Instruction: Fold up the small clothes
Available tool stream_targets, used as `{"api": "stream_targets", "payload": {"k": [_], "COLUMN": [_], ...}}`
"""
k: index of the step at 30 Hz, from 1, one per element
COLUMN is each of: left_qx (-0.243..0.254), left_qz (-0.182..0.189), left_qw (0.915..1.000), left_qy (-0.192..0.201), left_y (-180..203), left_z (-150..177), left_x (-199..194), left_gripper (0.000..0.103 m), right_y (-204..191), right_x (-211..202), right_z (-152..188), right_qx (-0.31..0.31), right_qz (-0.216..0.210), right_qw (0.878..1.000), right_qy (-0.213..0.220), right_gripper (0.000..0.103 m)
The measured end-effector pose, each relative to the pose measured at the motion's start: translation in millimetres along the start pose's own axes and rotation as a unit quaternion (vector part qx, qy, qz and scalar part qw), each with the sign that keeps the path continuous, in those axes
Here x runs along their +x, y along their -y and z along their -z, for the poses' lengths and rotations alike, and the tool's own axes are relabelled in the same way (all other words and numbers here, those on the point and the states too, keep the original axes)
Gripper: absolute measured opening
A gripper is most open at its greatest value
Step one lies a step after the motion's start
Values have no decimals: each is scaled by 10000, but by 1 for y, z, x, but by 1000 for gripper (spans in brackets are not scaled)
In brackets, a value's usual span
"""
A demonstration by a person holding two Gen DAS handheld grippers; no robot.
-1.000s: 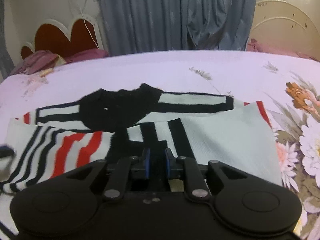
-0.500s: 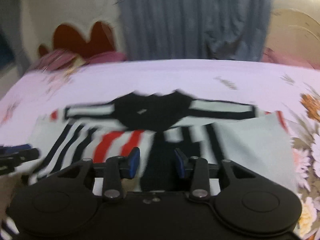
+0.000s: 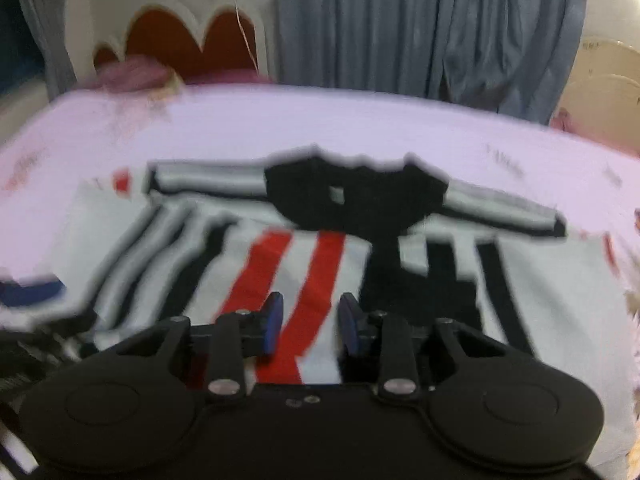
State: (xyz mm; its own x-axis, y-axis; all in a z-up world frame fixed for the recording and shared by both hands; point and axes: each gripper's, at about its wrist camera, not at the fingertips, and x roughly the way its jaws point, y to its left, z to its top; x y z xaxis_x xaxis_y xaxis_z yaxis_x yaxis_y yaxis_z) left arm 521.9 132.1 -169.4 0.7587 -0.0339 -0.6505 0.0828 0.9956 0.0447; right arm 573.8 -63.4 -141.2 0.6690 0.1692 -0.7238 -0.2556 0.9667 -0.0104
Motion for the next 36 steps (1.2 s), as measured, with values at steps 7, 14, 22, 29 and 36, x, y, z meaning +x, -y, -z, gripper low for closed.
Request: {"api": "stream_targets", "payload": {"k": [7,14,22,29,36], "left_qx": [78,-111,-543,-576,-764], "left_qz": [-474,-470,-318,-458,-357], "left_qw": [9987,9988,9975,9966,9954], "left_qy": [189,-113,-308,-372,-444], "left_y": [5,-11,0,19,30], "left_z": [5,55,100,132,164], "left_x": [-36,-89,-136,-177,-207], "left_gripper": [103,102,102,89,89], "right_y": [18,98,135,135,133], "right_x": [-49,-122,-190,-234,-262], "right_z": [11,60,129,187,223], "right_qx": [160,839,1165,1333,1445], "right_qz": [22,134,103,-113,-252], "right_qw": [9996,9962,9931,9910,9891], "right_qy": [240,194,37,-69,-119], "right_gripper": [44,44,44,46,47]}}
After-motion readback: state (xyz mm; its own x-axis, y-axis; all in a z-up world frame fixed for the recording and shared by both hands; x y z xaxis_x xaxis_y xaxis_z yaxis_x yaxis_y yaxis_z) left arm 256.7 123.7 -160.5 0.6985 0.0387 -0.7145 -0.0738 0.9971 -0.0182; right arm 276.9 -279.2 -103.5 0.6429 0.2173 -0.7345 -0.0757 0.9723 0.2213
